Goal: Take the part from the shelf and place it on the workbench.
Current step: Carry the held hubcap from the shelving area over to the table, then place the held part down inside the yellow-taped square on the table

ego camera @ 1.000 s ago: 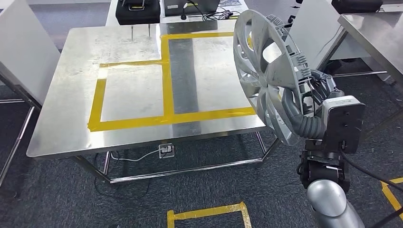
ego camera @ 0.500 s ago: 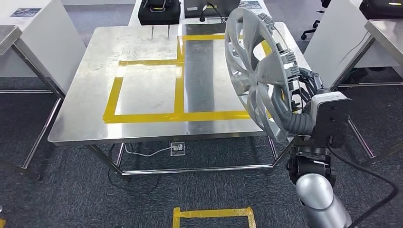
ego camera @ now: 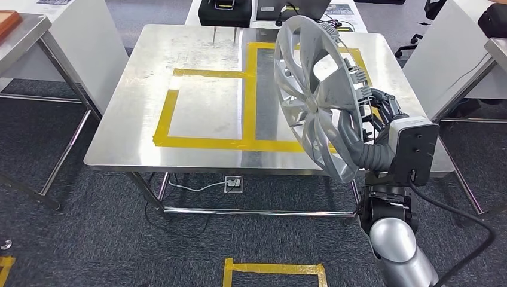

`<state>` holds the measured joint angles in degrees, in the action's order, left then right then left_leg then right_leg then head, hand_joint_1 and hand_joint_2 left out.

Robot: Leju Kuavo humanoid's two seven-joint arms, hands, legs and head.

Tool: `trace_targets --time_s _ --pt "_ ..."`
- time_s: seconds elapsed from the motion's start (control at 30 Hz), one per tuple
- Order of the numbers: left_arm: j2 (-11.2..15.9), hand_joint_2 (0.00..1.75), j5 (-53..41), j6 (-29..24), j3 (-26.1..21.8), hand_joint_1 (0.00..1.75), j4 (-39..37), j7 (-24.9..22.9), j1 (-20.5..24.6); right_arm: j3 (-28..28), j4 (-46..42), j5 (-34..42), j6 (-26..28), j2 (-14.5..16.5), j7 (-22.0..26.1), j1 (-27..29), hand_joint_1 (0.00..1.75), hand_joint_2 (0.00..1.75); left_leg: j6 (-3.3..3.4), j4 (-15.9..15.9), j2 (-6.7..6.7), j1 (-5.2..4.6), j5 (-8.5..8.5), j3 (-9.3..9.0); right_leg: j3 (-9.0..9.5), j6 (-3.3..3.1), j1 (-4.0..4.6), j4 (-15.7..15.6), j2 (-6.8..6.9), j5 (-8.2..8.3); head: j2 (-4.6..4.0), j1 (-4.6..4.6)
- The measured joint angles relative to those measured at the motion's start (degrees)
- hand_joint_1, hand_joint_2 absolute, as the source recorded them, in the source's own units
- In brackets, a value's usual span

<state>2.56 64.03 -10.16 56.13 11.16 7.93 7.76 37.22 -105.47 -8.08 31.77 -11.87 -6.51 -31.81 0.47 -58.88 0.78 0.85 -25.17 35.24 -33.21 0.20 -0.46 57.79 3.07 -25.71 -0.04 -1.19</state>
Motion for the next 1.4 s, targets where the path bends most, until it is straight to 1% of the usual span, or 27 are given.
trace_targets --time_s 0.07,0.17,0.2,0.23,0.57,0.63,0.73,0.77,0.8,0.83,0.87,0.93,0.97,1.0,1.03,1.07,1.1,1.13,1.17,1.2,1.27,1.33,1.37,1.4 --pt "-0.01 0.0 0.13 -0.27 0.0 0.0 -0.01 0.09 0.0 -0.01 0.01 0.06 0.15 0.0 0.08 0.11 1.75 1.75 0.24 -0.01 0.04 -0.09 0.01 0.06 0.02 0.59 -0.09 -0.23 0.0 0.14 0.0 -0.14" --pt "-0.01 0.0 0.18 -0.62 0.02 0.0 -0.01 0.25 0.0 -0.02 0.01 0.06 0.36 -0.01 0.08 0.48 1.75 1.75 0.43 -0.03 0.06 -0.21 0.07 0.16 0.02 1.88 -0.25 -0.47 0.0 0.24 0.0 -0.21" --pt "-0.01 0.0 0.16 -0.72 0.02 0.0 -0.01 0.31 -0.01 -0.02 0.01 0.06 0.43 -0.02 0.08 0.6 1.75 1.75 0.46 -0.03 0.06 -0.23 0.09 0.18 0.01 2.11 -0.28 -0.51 0.0 0.26 0.0 -0.22" --pt "-0.01 0.0 0.14 -0.82 0.02 0.0 -0.01 0.35 0.0 -0.02 0.01 0.06 0.5 -0.02 0.08 0.69 1.75 1.75 0.48 -0.03 0.06 -0.24 0.11 0.2 0.0 2.22 -0.29 -0.52 0.0 0.28 0.0 -0.19" --pt "0.02 0.0 0.13 -1.66 0.04 0.0 -0.01 1.1 0.01 -0.1 0.01 -0.21 0.64 -0.1 -0.01 0.98 1.75 1.75 0.57 -0.06 0.1 -0.37 0.12 0.18 -0.07 2.54 -0.36 -0.57 0.0 0.41 0.0 0.13" --pt "0.02 0.0 0.2 -1.75 0.04 0.0 -0.01 1.14 0.02 -0.14 0.01 -0.27 0.64 -0.13 -0.03 1.02 1.75 1.75 0.67 -0.08 0.1 -0.47 0.07 0.2 -0.06 2.71 -0.46 -0.57 0.0 0.41 0.0 0.18" --pt "0.05 0.0 0.34 -2.1 0.02 0.0 -0.01 1.21 0.01 -0.22 0.01 -0.38 0.67 -0.13 -0.05 1.09 1.75 1.75 1.11 -0.09 0.06 -0.73 -0.11 0.32 -0.03 3.2 -0.7 -0.71 0.06 0.36 0.0 0.27" --pt "0.07 0.0 0.37 -2.2 0.02 0.0 -0.01 1.22 0.02 -0.26 0.0 -0.44 0.7 -0.13 -0.06 1.1 1.75 1.75 1.37 0.09 0.0 -0.74 -0.11 0.19 0.02 3.46 -0.76 -0.79 0.12 0.26 0.0 0.33" --pt "0.08 0.0 0.38 -2.26 0.02 0.0 -0.01 1.25 0.01 -0.3 -0.01 -0.51 0.73 -0.17 -0.08 1.12 1.75 1.75 1.65 0.39 -0.06 -0.65 -0.06 -0.05 -0.15 3.71 -0.84 -0.54 -0.09 0.01 0.0 0.33" --pt "0.09 0.0 0.39 -2.29 0.02 0.0 -0.01 1.27 0.03 -0.34 -0.02 -0.59 0.76 -0.24 -0.09 1.13 1.75 1.75 1.93 0.71 -0.14 -0.53 -0.01 -0.35 -0.69 3.87 -0.9 0.54 -0.55 -0.68 0.0 0.27" --pt "0.09 0.0 0.41 -2.31 0.02 0.0 -0.01 1.28 0.08 -0.37 -0.04 -0.66 0.79 -0.32 -0.09 1.13 1.75 1.75 2.18 0.99 -0.22 -0.41 0.06 -0.66 -1.81 3.92 -0.94 2.75 -1.16 -1.81 0.0 0.08" --pt "0.08 0.0 0.44 -2.34 0.02 0.0 0.0 1.31 0.2 -0.39 -0.1 -0.75 0.81 -0.5 -0.1 1.2 1.75 1.75 2.49 1.13 -0.48 -0.43 -0.05 -0.87 -5.68 3.8 -0.95 10.15 -2.29 -4.91 0.0 -0.41" --pt "0.07 0.0 0.45 -2.34 0.02 0.0 0.01 1.31 0.23 -0.4 -0.12 -0.77 0.81 -0.57 -0.14 1.34 1.75 1.75 2.56 1.11 -0.69 -0.52 -0.15 -0.93 -7.65 3.71 -0.91 13.66 -2.49 -5.97 0.0 -0.57" --pt "0.06 0.0 0.44 -2.34 0.02 0.0 0.01 1.3 0.21 -0.4 -0.13 -0.78 0.81 -0.67 -0.19 1.56 1.75 1.75 2.57 1.1 -0.95 -0.6 -0.29 -1.05 -8.95 3.57 -0.86 15.63 -2.59 -6.06 0.0 -0.64" --pt "0.06 0.0 0.44 -2.34 0.02 0.0 0.01 1.28 0.18 -0.41 -0.13 -0.79 0.81 -0.74 -0.26 1.77 1.75 1.75 2.54 1.08 -1.24 -0.67 -0.45 -1.25 -9.22 3.37 -0.81 15.46 -2.63 -5.11 0.0 -0.69" --pt "0.06 0.0 0.43 -2.34 0.02 0.0 0.01 1.27 0.14 -0.41 -0.13 -0.8 0.81 -0.84 -0.33 1.94 1.75 1.75 2.46 1.07 -1.54 -0.72 -0.65 -1.56 -8.37 3.07 -0.74 13.02 -2.65 -3.18 0.0 -0.82" --pt "0.05 0.0 0.43 -2.33 0.02 0.0 0.01 1.27 0.11 -0.41 -0.13 -0.8 0.81 -0.92 -0.38 2.02 1.75 1.75 2.34 1.07 -1.8 -0.76 -0.9 -1.92 -6.73 2.64 -0.61 8.98 -2.67 -0.87 0.0 -1.0" --pt "0.03 0.0 0.43 -2.32 0.02 0.0 0.01 1.27 0.1 -0.43 -0.14 -0.81 0.81 -0.97 -0.42 2.01 1.75 1.75 2.18 1.07 -1.97 -0.82 -1.13 -2.22 -5.03 2.18 -0.46 5.3 -2.69 0.68 0.0 -1.12" --pt "0.02 0.0 0.43 -2.3 0.02 0.0 0.01 1.26 0.13 -0.44 -0.18 -0.81 0.82 -0.99 -0.44 1.92 1.75 1.75 1.92 1.01 -2.07 -0.86 -1.36 -2.34 -3.47 1.75 -0.26 2.24 -2.7 1.53 0.0 -1.2" --pt "0.0 0.0 0.43 -2.27 0.02 0.0 0.01 1.26 0.14 -0.45 -0.26 -0.83 0.83 -0.99 -0.43 1.84 1.75 1.75 1.62 0.98 -2.09 -0.84 -1.52 -2.31 -2.55 1.41 -0.03 0.62 -2.7 1.62 0.0 -1.19" --pt "-0.01 0.0 0.43 -2.26 0.03 0.0 0.01 1.26 0.14 -0.47 -0.41 -0.84 0.84 -1.02 -0.43 1.73 1.75 1.75 0.9 1.07 -2.05 -0.67 -1.73 -2.23 -1.89 0.92 0.34 -0.03 -2.7 1.01 0.0 -1.05" --pt "0.03 0.0 0.42 -2.27 0.04 0.0 0.02 1.3 0.07 -0.53 -0.5 -0.85 0.85 -1.11 -0.46 1.87 1.75 1.75 0.24 0.52 -1.85 -0.56 -2.19 -1.89 -0.96 0.44 0.06 -0.78 -2.66 0.87 0.0 -0.9" --pt "0.05 0.0 0.41 -2.28 0.04 0.0 0.02 1.32 0.05 -0.56 -0.52 -0.86 0.89 -1.15 -0.5 1.93 1.75 1.75 -0.06 -1.0 -1.73 -0.53 -2.79 -1.03 -0.29 0.22 -0.14 -1.25 -2.63 0.75 0.0 -0.69" --pt "0.07 0.0 0.41 -2.31 0.04 0.0 0.03 1.33 0.05 -0.58 -0.55 -0.87 0.92 -1.16 -0.52 1.95 1.75 1.75 -0.31 -3.76 -1.58 -0.43 -3.69 0.65 0.4 0.04 -0.35 -1.64 -2.59 0.55 0.0 -0.34"
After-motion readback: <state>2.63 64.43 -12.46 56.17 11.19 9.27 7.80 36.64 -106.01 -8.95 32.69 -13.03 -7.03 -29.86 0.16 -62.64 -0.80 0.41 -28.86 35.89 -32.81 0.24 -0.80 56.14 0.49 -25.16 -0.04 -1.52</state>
